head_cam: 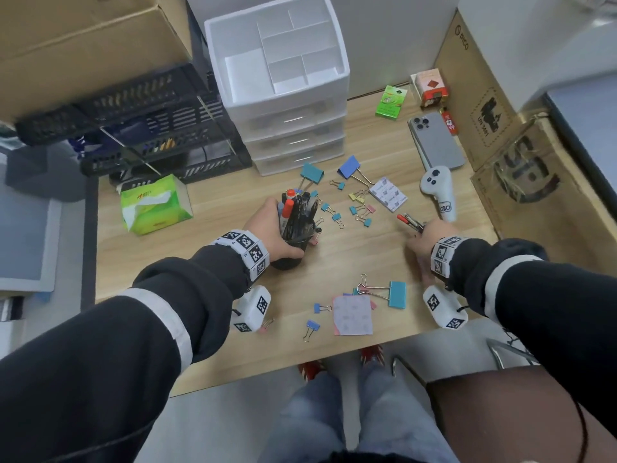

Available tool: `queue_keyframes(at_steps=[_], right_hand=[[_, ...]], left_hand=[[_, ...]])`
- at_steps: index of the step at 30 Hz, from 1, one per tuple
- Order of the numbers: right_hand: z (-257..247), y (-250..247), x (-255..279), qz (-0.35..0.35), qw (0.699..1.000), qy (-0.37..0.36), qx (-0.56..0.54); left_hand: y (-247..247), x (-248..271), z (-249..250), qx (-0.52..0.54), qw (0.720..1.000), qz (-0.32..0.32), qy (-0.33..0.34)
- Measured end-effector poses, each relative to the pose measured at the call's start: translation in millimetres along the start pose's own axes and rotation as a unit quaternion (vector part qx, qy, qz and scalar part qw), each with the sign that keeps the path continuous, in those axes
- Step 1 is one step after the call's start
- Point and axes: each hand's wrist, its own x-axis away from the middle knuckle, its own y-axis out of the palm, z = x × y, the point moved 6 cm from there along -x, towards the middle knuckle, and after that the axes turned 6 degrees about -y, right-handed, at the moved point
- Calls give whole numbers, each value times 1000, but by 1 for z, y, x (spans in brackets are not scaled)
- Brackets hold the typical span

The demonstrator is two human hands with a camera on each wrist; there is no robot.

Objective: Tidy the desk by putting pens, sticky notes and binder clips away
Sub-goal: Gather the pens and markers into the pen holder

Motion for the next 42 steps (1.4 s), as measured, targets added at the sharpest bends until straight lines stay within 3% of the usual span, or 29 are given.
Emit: queue_keyframes(at_steps=[5, 9, 14, 18, 22, 28, 31, 34, 35, 39, 42], right_hand=[[-5, 23, 4, -33, 999, 14, 17], [-12, 35, 9, -27, 998, 32, -45], [-45, 8, 13, -5, 999, -36, -32], [-82, -21, 7, 31, 990, -78, -110], [-129, -38, 8, 34, 947, -110, -301], [-191, -41, 23, 0, 821, -105, -561], [-214, -35, 31, -25, 774, -108, -623], [-229, -24, 38, -55, 746, -115, -653], [-233, -21, 41, -60, 742, -124, -656], [-244, -18, 50, -43, 785, -184, -590], [-249, -19, 55, -30, 786, -187, -588]], left_hand=[[3, 3, -15, -12, 1000, -8, -7], [5, 4, -30, -39, 999, -18, -23], [6, 5, -38, -49, 998, -25, -37], [9, 5, -37, -49, 997, -34, -37], [11, 6, -33, -38, 998, -34, -24], [15, 7, -34, -29, 999, -37, -23], [14, 7, -33, -25, 999, -43, -19], [18, 1, -37, -8, 999, -43, -25], [19, -1, -39, 0, 999, -44, -27], [11, 4, -36, 3, 999, -45, -27], [11, 1, -36, 5, 998, -49, -31]])
